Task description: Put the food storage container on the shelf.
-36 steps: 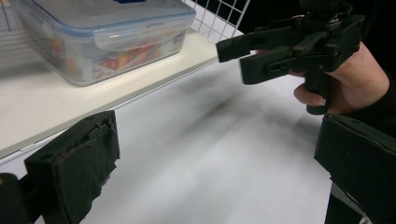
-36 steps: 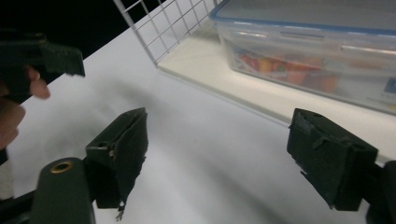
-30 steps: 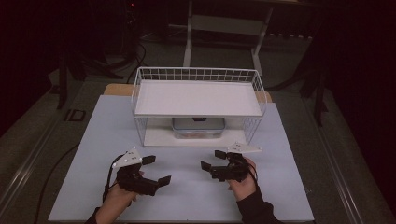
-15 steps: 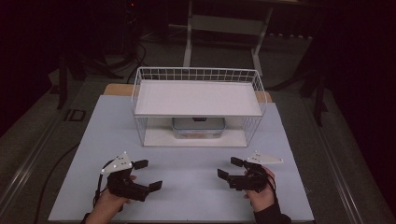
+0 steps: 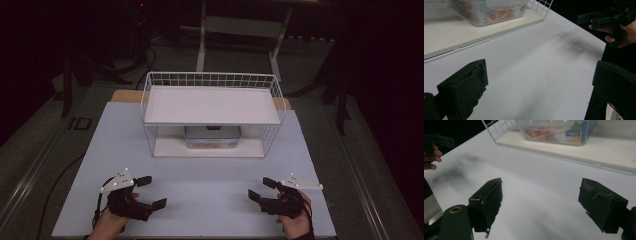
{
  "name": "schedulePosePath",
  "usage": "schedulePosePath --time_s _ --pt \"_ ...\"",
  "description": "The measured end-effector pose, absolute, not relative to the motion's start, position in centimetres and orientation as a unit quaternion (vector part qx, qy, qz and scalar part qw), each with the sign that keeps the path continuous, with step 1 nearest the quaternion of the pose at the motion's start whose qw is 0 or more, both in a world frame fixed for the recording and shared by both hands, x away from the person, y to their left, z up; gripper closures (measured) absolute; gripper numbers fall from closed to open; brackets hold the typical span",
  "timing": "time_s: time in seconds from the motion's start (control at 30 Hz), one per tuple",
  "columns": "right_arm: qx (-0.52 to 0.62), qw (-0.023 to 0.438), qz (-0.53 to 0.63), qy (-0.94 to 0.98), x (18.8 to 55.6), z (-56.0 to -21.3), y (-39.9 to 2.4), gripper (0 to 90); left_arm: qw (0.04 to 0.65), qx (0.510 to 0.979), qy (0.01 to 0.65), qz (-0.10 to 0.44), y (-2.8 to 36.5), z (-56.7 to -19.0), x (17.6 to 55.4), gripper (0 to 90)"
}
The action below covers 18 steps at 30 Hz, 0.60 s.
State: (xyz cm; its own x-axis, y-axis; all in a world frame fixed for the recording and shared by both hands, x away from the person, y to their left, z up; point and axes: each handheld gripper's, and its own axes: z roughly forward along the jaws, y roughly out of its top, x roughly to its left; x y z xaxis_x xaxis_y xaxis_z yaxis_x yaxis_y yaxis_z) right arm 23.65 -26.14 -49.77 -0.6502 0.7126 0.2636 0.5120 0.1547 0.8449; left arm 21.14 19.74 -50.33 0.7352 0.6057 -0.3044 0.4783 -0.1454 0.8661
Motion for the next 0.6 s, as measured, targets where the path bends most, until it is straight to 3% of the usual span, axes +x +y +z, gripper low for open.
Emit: schedulePosePath --time_s 0.6 --pt "0.427 0.103 0.471 0.765 22.9 -51.2 -28.6 19.5 0.546 0.762 0.344 0.051 19.3 -50.8 20.8 0.0"
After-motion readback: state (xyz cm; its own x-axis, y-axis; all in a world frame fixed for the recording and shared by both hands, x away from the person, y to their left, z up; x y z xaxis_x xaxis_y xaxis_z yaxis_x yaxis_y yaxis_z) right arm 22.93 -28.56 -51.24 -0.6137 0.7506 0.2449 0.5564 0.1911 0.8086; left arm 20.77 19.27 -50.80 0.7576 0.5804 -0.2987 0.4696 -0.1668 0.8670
